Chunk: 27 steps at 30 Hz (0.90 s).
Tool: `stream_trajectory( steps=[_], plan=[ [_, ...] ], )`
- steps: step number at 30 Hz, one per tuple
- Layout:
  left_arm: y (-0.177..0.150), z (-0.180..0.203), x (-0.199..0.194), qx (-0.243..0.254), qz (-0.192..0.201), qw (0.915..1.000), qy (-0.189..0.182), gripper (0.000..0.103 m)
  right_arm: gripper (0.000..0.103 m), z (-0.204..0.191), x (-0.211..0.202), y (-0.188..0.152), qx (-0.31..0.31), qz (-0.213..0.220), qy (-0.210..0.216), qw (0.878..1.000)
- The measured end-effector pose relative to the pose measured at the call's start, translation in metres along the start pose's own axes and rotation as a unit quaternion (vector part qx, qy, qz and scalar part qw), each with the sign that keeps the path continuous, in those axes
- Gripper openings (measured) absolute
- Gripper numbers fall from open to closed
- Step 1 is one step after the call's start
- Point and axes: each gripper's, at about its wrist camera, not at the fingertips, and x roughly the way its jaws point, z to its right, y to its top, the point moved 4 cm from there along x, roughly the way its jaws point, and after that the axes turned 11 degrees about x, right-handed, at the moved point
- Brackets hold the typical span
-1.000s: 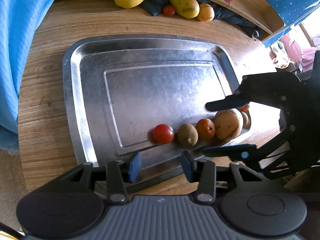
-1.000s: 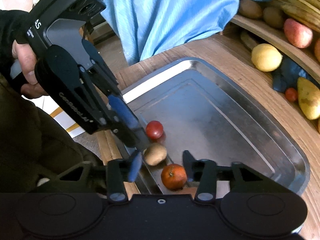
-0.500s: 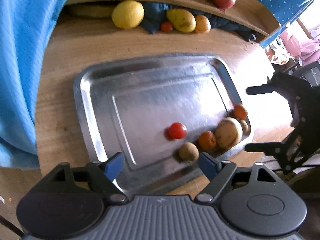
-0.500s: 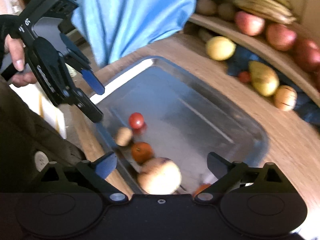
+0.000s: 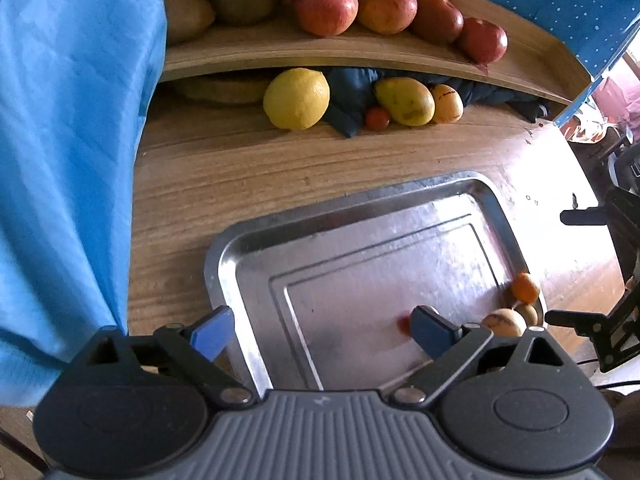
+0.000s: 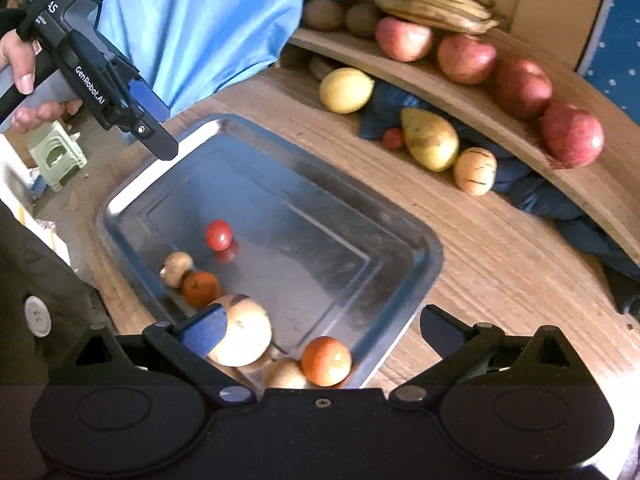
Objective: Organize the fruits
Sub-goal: 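Move both grippers back toward the fruits under the shelf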
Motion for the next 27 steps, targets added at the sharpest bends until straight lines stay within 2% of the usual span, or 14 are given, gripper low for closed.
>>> stream_trajectory(
  steps=[14,27],
  plan=[
    [0.028,0.000,0.016,-0.021,0.018,0.9995,0.012,0.099,0.102,0.018,0.011,0.021,0.030,0.045,-0.052,0.997],
    [0.056,-0.006,0.027,-0.040,0.041,0.9978,0.033,0.102,0.102,0.028,0.036,0.049,0.060,0.073,-0.107,0.990]
  ],
)
